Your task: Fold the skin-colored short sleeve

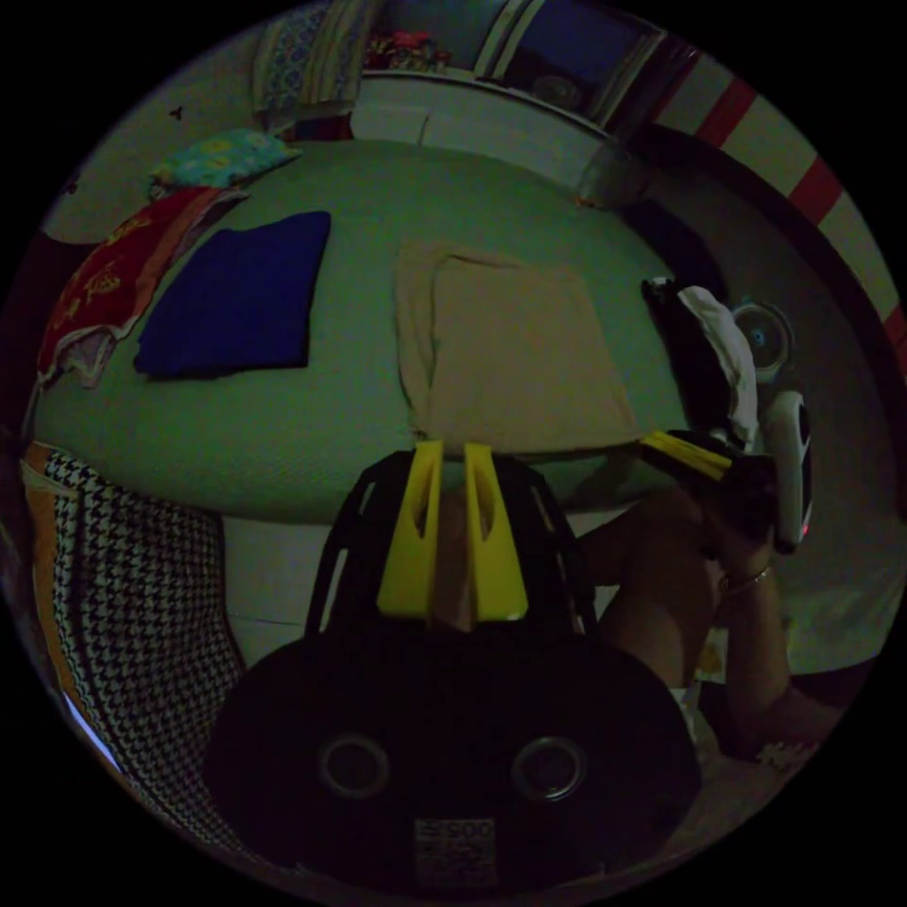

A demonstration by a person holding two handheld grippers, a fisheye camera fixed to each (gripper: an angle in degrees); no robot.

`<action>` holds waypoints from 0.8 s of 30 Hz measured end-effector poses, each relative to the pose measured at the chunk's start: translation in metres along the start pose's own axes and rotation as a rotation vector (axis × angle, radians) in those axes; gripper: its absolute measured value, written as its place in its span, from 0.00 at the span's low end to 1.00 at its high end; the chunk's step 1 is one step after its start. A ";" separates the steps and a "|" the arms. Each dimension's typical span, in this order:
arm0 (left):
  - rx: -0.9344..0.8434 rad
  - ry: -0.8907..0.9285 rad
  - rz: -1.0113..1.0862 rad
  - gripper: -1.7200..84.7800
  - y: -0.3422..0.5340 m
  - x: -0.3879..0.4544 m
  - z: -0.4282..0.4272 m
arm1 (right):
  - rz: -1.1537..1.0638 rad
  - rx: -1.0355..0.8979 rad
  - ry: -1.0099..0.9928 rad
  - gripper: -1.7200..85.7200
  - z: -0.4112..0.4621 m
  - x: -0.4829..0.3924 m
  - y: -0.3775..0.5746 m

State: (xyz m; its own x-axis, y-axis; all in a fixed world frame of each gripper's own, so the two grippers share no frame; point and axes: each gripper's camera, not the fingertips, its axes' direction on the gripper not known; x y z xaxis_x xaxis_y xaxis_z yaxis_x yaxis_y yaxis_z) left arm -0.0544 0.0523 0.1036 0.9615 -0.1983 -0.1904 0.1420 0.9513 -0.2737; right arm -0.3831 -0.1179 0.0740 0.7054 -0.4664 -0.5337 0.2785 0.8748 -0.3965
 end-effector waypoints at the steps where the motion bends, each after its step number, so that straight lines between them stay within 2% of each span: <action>1: 0.010 -0.001 0.001 0.08 -0.011 -0.001 0.004 | 0.012 -0.017 -0.006 0.01 0.001 0.004 0.000; 4: 0.031 0.008 0.011 0.09 -0.048 0.000 0.015 | 0.039 -0.072 -0.061 0.03 0.002 0.025 -0.002; 10: 0.078 0.013 0.026 0.11 -0.154 0.005 0.049 | 0.090 0.038 -0.224 0.09 -0.025 0.068 -0.019; 16: -0.063 -0.058 0.036 0.15 -0.279 0.010 0.124 | 0.102 0.242 -0.307 0.10 -0.044 0.105 -0.067; 20: -0.118 -0.089 0.028 0.14 -0.326 0.010 0.174 | 0.009 0.234 -0.299 0.10 -0.022 0.103 -0.109; 24: -0.151 -0.079 0.035 0.09 -0.359 0.012 0.195 | -0.057 0.210 -0.258 0.07 0.005 0.092 -0.125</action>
State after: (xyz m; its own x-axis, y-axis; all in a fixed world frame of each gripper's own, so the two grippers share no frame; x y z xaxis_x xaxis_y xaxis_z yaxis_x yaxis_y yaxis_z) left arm -0.0480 -0.2454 0.3831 0.9815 -0.1411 -0.1296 0.0770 0.9100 -0.4075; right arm -0.3499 -0.2695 0.0780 0.8187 -0.4908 -0.2980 0.4319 0.8684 -0.2436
